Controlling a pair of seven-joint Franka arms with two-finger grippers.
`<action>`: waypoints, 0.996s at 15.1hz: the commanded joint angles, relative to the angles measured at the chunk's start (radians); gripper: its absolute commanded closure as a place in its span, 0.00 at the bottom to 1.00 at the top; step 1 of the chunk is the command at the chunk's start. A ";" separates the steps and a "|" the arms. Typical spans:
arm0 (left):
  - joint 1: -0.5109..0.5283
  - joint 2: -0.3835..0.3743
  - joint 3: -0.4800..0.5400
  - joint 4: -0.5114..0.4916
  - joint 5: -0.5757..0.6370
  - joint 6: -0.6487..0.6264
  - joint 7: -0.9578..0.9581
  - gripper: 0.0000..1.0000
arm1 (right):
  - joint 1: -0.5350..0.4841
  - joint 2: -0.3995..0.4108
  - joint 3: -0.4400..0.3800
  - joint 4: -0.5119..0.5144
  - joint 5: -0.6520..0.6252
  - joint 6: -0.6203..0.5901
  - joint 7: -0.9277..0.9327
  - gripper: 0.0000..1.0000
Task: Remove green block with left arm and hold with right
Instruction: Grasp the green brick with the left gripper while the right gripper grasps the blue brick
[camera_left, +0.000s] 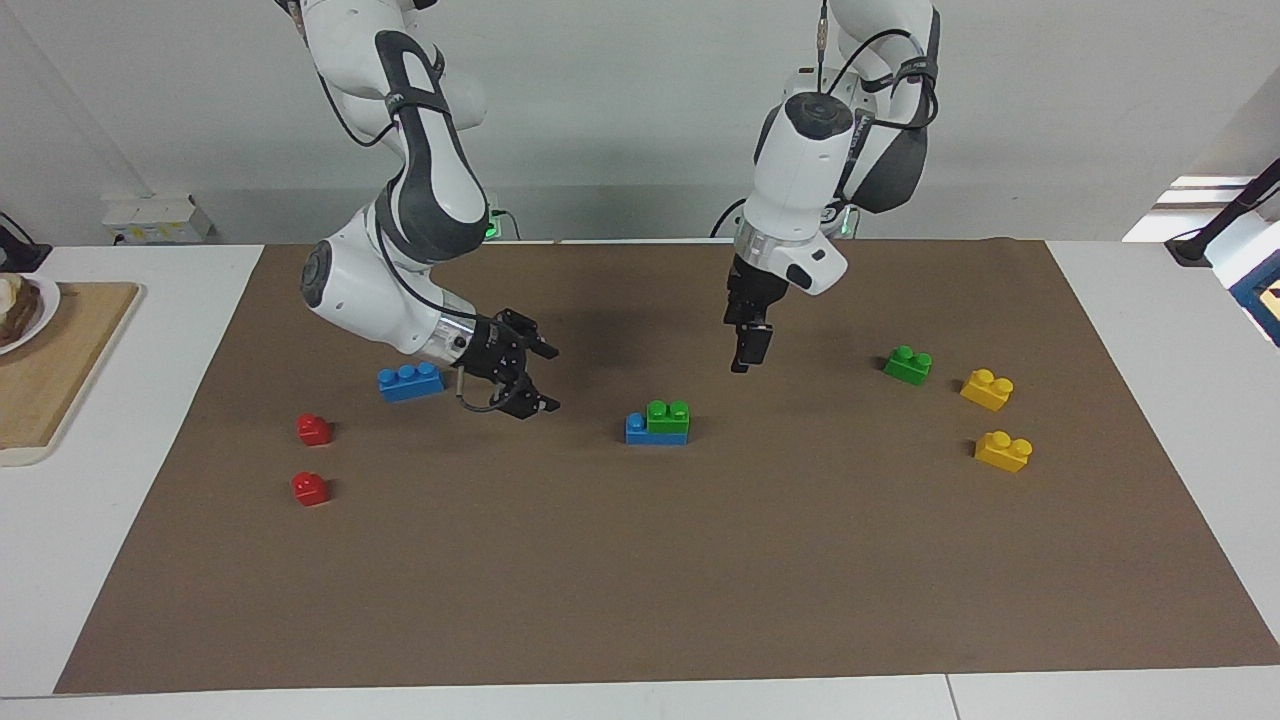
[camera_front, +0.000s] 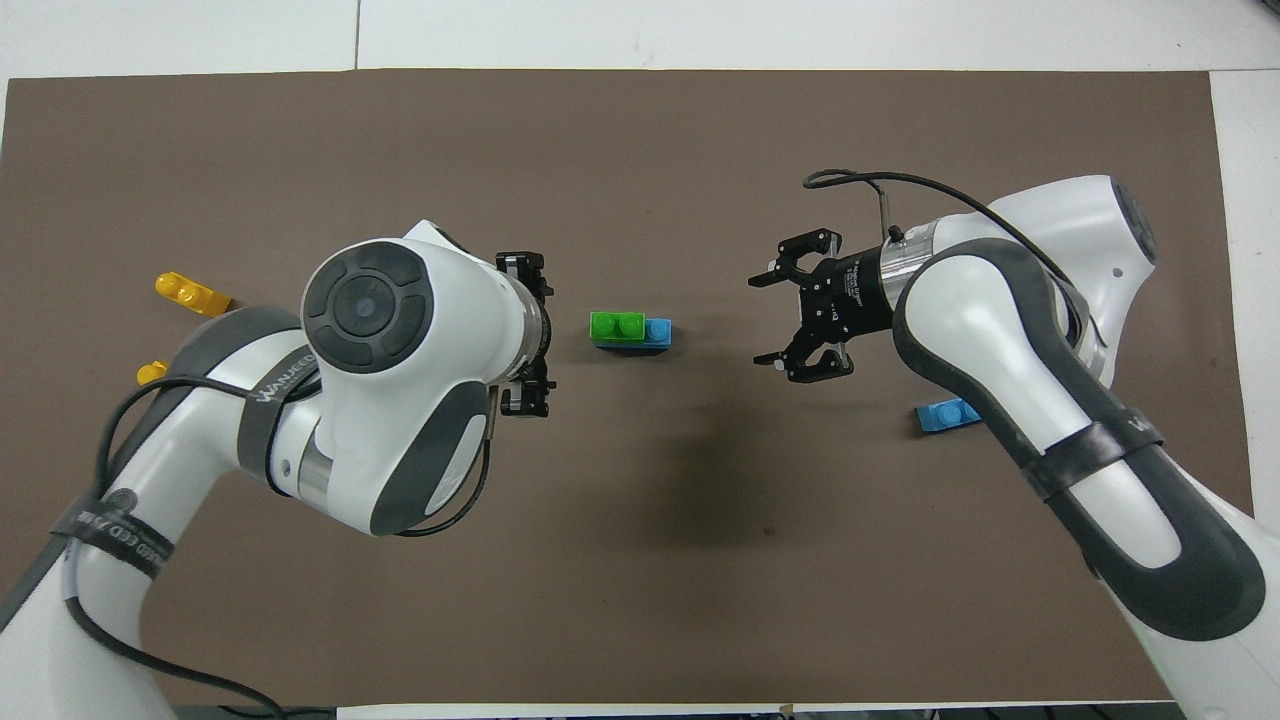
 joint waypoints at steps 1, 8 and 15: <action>-0.039 0.085 0.017 0.078 0.003 0.009 -0.074 0.00 | 0.044 0.039 0.000 -0.009 0.048 0.087 0.012 0.05; -0.080 0.224 0.017 0.158 0.044 0.007 -0.204 0.00 | 0.113 0.111 0.002 -0.008 0.091 0.223 0.009 0.05; -0.082 0.244 0.020 0.146 0.056 0.061 -0.221 0.00 | 0.196 0.166 0.002 -0.001 0.142 0.349 0.007 0.04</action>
